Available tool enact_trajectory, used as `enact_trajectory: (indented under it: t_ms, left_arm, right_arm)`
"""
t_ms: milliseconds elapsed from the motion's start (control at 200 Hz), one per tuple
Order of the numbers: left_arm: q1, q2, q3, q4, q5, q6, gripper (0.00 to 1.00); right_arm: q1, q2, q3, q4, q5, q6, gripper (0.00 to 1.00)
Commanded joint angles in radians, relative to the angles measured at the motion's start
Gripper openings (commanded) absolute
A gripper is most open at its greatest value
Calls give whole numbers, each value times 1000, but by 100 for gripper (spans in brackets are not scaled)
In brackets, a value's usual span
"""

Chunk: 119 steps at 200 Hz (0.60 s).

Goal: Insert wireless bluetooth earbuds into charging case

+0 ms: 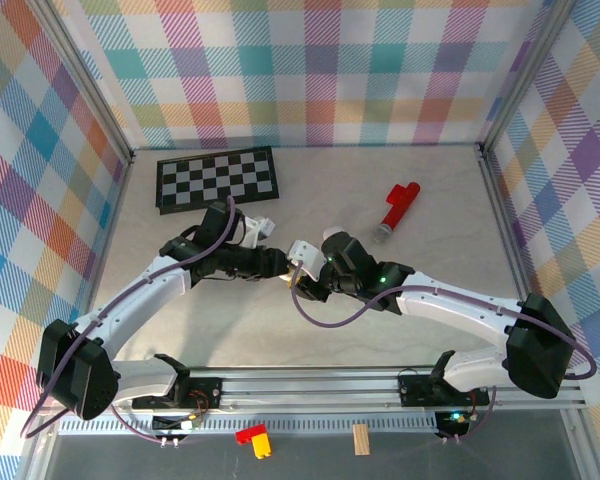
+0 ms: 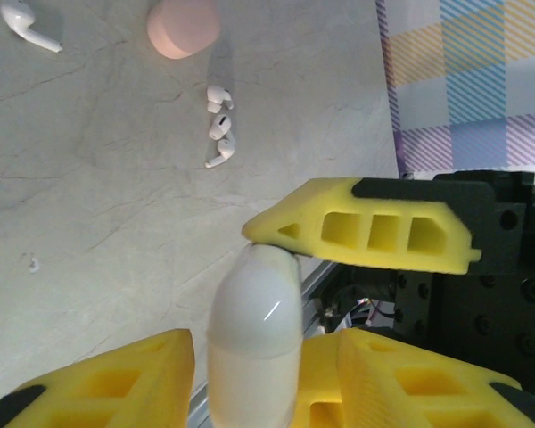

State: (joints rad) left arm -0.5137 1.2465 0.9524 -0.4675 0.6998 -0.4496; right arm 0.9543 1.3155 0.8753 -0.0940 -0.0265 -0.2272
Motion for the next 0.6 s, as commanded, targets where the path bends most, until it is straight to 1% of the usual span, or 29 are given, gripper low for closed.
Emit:
enact_trajectory:
  t_ms: [0, 120, 230, 305, 425, 485, 590]
  left_arm:
    - [-12, -1, 25, 21, 38, -15, 39]
    - [-14, -15, 15, 24, 39, -11, 31]
    - [-14, -26, 9, 26, 32, -8, 30]
    - [-15, -31, 4, 25, 33, -6, 33]
    - [-14, -32, 3, 14, 37, 0, 42]
    - [-16, -33, 3, 8, 38, 4, 43]
    - [-16, -32, 1, 2, 37, 5, 40]
  right_arm:
    - [-9, -20, 38, 24, -23, -24, 35]
    - [-12, -19, 39, 30, -24, -21, 35]
    - [-15, -21, 40, 37, -25, -18, 36]
    - [-18, -22, 41, 37, -26, -17, 36]
    - [-19, -22, 41, 34, -21, -18, 36]
    - [-20, -24, 40, 33, -19, -18, 36]
    - [-20, -23, 39, 36, -13, -15, 36]
